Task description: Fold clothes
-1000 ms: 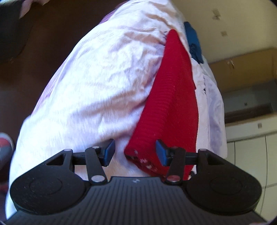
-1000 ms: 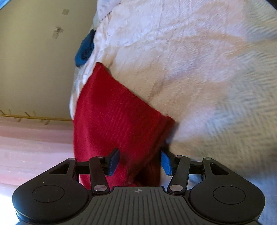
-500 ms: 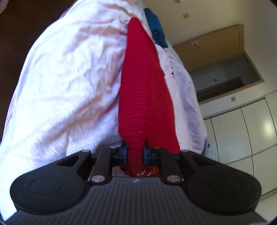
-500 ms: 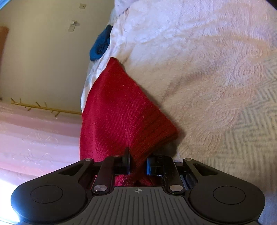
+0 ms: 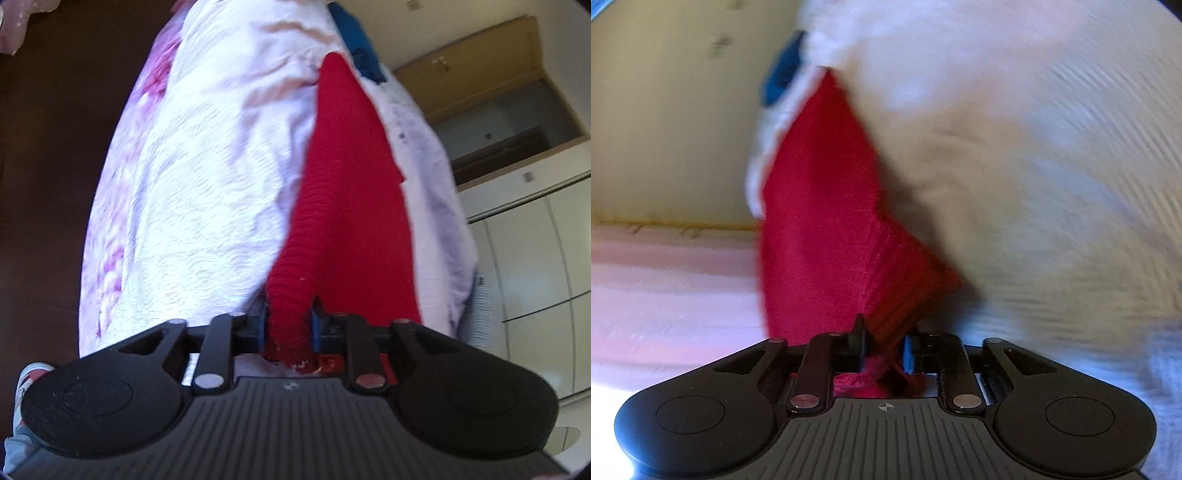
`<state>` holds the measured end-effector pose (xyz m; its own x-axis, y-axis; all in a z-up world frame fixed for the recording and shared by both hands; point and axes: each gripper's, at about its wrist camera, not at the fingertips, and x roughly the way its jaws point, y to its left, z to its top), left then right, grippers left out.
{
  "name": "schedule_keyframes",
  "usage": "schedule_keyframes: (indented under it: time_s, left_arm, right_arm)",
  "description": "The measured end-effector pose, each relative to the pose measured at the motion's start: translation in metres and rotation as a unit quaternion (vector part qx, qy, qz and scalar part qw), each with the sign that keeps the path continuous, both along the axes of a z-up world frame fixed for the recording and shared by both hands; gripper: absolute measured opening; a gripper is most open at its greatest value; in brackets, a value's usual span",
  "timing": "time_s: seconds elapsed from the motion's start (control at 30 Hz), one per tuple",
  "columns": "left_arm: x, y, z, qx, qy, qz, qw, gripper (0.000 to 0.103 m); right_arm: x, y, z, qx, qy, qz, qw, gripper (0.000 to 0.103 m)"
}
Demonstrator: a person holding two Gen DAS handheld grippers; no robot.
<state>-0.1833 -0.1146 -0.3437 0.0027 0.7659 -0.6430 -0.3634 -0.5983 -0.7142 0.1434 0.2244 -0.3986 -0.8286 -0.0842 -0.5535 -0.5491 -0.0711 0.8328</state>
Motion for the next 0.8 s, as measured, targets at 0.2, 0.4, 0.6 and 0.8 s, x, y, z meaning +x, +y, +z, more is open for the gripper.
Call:
schedule_keyframes:
  time_s: [0.2,0.4,0.6,0.8]
  left_arm:
    - [-0.004,0.005,0.022,-0.021,0.061,-0.068,0.9956,0.027]
    - [-0.014,-0.002,0.041,-0.027,0.08,-0.11,0.9904,0.036]
    - [-0.031,0.012,0.027,-0.012,0.053,-0.123,0.9909,0.041]
    - [-0.03,0.027,0.007,-0.008,0.031,-0.142,0.9893,0.035]
  right_arm:
    - [0.013,0.023,0.017,0.05,-0.003,0.02,0.999,0.041]
    - [0.029,0.037,0.031,0.071,-0.018,0.042,0.996,0.043]
    - [0.018,0.046,0.028,0.065,0.008,0.04,0.997,0.052]
    - [0.014,0.045,0.014,0.041,0.026,0.046,0.998,0.055]
